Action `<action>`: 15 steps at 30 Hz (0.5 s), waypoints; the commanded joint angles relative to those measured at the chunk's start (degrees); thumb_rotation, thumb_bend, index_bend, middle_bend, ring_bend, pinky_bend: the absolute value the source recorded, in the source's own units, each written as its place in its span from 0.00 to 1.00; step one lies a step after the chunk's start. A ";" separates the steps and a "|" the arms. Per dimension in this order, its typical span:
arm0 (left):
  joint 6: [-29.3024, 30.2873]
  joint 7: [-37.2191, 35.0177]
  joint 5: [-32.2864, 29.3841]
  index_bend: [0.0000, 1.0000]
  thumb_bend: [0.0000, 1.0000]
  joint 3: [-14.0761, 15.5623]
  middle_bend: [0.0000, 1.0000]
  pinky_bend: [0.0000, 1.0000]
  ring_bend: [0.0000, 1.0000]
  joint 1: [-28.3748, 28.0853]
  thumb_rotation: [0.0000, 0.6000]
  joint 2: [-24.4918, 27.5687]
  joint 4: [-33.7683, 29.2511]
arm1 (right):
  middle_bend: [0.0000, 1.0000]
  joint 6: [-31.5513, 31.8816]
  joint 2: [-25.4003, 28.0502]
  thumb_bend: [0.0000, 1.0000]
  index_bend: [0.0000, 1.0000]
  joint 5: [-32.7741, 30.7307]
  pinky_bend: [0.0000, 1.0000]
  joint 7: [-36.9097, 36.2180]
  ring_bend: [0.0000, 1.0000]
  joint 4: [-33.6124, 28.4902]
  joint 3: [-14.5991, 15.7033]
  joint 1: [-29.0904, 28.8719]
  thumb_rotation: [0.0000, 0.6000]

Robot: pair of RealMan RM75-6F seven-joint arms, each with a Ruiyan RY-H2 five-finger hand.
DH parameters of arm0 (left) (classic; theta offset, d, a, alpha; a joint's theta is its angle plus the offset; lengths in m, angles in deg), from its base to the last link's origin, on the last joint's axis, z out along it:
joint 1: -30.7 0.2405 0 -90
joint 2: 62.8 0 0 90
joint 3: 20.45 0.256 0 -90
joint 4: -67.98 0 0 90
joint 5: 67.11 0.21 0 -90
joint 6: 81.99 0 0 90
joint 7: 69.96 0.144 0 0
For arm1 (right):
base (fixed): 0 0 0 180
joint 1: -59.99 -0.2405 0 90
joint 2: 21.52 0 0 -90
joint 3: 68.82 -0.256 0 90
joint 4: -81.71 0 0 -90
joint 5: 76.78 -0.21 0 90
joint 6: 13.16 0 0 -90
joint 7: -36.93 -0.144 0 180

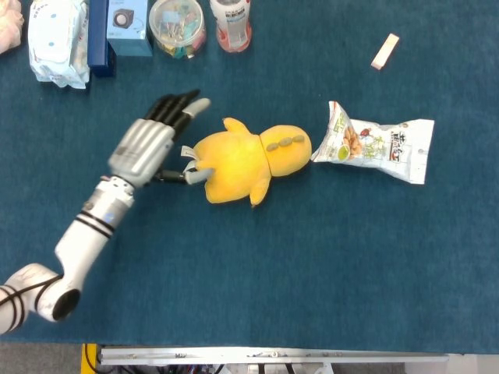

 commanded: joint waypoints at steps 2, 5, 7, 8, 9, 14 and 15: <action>3.09 3.18 -2.63 0.00 0.00 -0.59 0.00 0.00 0.00 3.14 0.66 2.96 -4.64 | 0.49 -0.51 -0.22 0.18 0.45 -0.10 0.41 -0.29 0.38 0.30 0.01 -0.27 1.00; 5.61 5.01 -3.52 0.00 0.00 -0.92 0.00 0.00 0.00 5.10 0.98 4.86 -7.33 | 0.50 -1.01 -0.44 0.18 0.45 -0.12 0.41 -0.63 0.38 0.67 0.01 -0.55 1.00; 7.24 5.86 -4.25 0.00 0.00 -1.11 0.00 0.00 0.00 6.57 1.00 6.43 -9.33 | 0.50 -1.35 -0.51 0.18 0.45 -0.26 0.41 -0.86 0.38 0.93 -0.01 -0.70 1.00; 7.92 6.08 -4.51 0.00 0.00 -1.12 0.00 0.00 0.00 7.23 1.00 7.16 -10.26 | 0.50 -1.46 -0.56 0.18 0.45 -0.33 0.41 -0.94 0.38 1.05 -0.04 -0.76 1.00; 8.70 6.35 -4.88 0.00 0.00 -1.13 0.01 0.00 0.00 8.08 1.00 8.20 -11.44 | 0.50 -1.63 -0.65 0.18 0.45 -0.41 0.41 -1.04 0.38 1.20 -0.04 -0.83 1.00; 11.61 8.74 -6.73 0.01 0.01 -1.06 0.04 0.00 0.00 11.45 1.00 12.63 -15.93 | 0.49 -2.33 -1.16 0.18 0.45 -0.29 0.41 -1.24 0.38 1.80 0.19 -1.14 1.00; 12.60 9.57 -7.17 0.02 0.02 -1.21 0.05 0.00 0.02 12.28 1.00 13.66 -16.93 | 0.50 -2.51 -1.27 0.18 0.45 -0.25 0.41 -1.30 0.38 1.92 0.21 -1.26 1.00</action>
